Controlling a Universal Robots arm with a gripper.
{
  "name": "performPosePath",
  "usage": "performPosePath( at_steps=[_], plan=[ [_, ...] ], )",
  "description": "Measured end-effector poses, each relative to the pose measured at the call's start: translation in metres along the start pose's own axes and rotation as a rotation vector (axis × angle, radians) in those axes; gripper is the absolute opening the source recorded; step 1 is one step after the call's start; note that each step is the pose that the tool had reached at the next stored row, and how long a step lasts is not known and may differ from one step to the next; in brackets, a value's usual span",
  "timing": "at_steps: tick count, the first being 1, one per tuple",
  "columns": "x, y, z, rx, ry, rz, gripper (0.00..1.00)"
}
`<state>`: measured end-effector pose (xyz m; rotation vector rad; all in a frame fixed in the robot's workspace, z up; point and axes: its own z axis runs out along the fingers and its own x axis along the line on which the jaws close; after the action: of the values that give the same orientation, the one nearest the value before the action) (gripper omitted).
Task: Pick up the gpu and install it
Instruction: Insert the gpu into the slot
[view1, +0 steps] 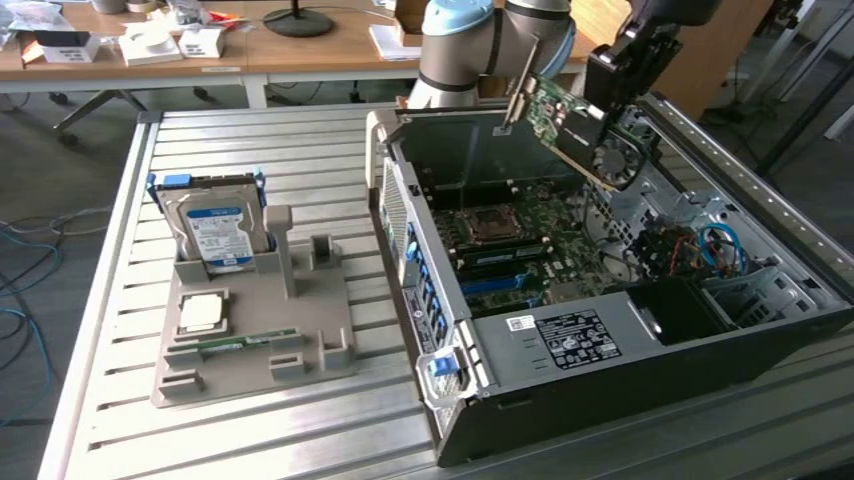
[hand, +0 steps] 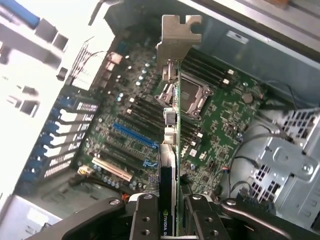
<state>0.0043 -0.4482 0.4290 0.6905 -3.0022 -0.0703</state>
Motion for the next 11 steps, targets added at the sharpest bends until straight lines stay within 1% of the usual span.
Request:
performPosePath(
  at_steps=[11],
  plan=[
    [-0.0002,-0.0002,0.003,0.0097,0.0117,-0.2,0.26]
  ],
)
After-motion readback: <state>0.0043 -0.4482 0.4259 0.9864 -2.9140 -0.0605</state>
